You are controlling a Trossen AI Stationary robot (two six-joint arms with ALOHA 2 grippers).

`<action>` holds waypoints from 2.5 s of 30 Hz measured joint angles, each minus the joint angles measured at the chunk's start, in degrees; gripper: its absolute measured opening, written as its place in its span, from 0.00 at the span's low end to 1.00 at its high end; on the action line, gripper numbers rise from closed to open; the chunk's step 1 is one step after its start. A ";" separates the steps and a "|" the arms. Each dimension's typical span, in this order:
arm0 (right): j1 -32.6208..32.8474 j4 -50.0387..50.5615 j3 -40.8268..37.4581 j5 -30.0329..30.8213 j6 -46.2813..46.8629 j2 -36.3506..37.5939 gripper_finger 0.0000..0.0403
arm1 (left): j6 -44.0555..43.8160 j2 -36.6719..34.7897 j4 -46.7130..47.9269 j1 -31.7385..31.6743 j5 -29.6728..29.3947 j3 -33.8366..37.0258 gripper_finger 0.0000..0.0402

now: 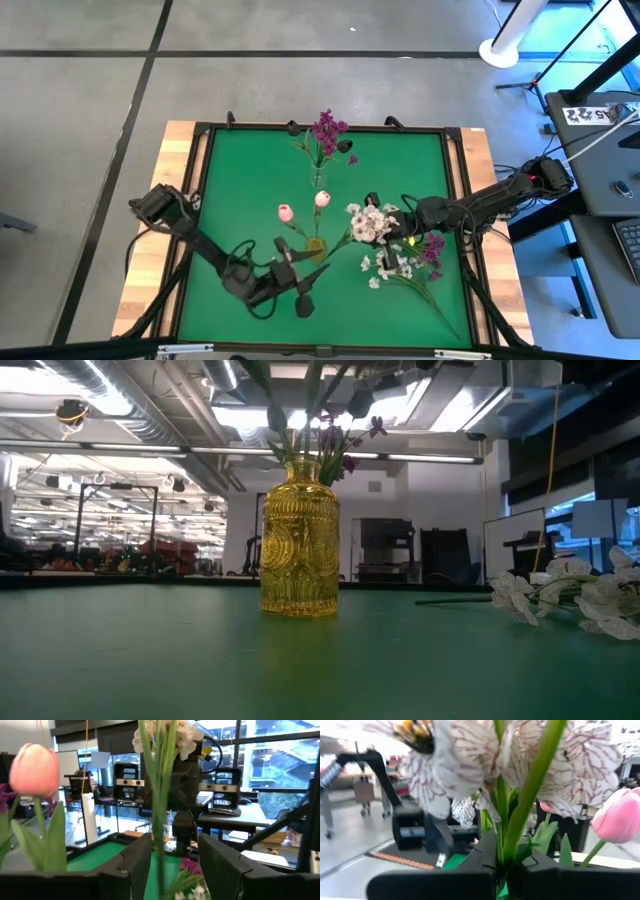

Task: Sort flowers into vase by color
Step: Put the bottom white flower into the yellow vase

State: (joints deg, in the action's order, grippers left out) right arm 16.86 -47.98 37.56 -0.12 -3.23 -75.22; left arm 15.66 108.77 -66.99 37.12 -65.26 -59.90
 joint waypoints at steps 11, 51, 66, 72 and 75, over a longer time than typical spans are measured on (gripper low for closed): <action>0.04 0.29 0.00 0.32 -8.05 -0.06 0.01 | 8.37 -0.02 -0.57 9.34 -14.15 -5.28 0.41; 0.00 37.91 23.69 5.14 -15.07 -3.39 0.01 | 7.49 -0.04 0.11 14.44 -24.73 -2.76 0.41; 0.00 38.41 23.69 5.11 -16.56 -3.39 0.02 | -12.79 -0.07 -12.23 12.03 -24.71 15.95 0.41; 0.00 38.87 23.74 5.11 -16.28 -4.37 0.02 | -16.56 -0.07 -12.02 12.16 -24.69 17.42 0.41; 0.00 38.41 23.74 5.11 -16.19 -6.10 0.02 | -16.64 -0.07 -12.03 12.16 -24.71 17.42 0.41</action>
State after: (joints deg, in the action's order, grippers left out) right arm 16.86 -9.57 61.30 4.99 -19.42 -81.32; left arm -0.97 108.71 -79.02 49.28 -89.97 -42.48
